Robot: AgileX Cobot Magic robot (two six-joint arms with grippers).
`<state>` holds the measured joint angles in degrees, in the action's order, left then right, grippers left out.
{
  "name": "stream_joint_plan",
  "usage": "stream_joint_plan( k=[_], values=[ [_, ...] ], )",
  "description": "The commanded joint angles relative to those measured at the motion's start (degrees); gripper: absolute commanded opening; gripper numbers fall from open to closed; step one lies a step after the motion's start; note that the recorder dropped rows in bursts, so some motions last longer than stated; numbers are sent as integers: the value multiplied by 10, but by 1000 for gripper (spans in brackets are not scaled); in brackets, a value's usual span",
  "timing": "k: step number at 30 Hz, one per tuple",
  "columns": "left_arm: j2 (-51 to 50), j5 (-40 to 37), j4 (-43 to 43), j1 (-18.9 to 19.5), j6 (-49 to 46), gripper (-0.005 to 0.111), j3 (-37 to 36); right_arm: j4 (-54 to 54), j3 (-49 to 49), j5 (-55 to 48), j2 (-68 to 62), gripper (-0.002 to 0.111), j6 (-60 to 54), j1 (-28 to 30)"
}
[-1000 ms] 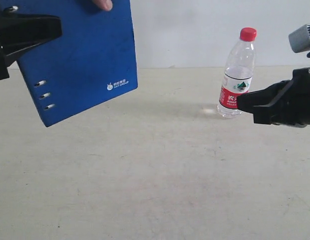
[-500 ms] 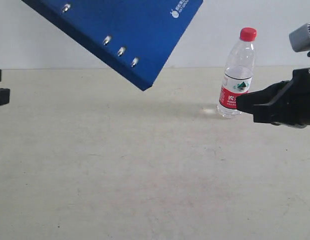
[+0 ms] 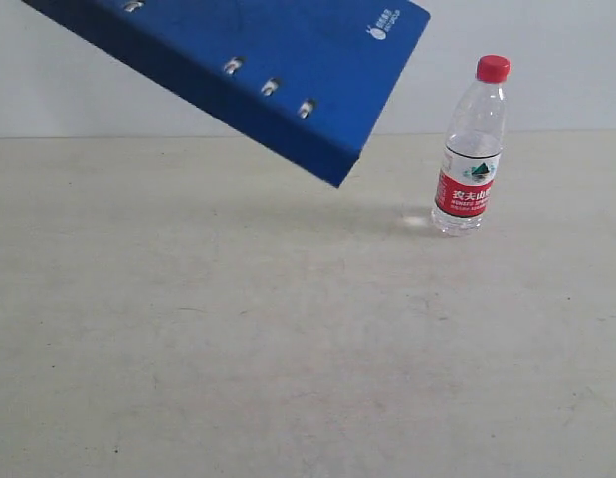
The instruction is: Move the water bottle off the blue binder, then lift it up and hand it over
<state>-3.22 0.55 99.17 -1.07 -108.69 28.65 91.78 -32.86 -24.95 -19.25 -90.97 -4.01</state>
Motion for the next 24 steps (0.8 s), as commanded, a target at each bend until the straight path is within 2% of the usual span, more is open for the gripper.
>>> stream_joint_plan(
  k=[1,4,6,10,15,24],
  values=[
    [32,-6,4,2,-3,4,-72,-12,62,-8,164,0,88,0],
    [32,2,8,2,-1,4,-153,-16,169,-140,193,0,130,0],
    [32,3,8,2,-1,4,-180,-15,220,-134,189,0,123,2],
    [32,-2,8,2,-1,4,-213,28,326,21,184,0,153,2],
    [32,-2,8,2,-1,4,-223,-10,324,205,179,0,279,2],
    [32,-2,8,2,-1,4,-223,-11,312,384,179,0,281,0]
  ],
)
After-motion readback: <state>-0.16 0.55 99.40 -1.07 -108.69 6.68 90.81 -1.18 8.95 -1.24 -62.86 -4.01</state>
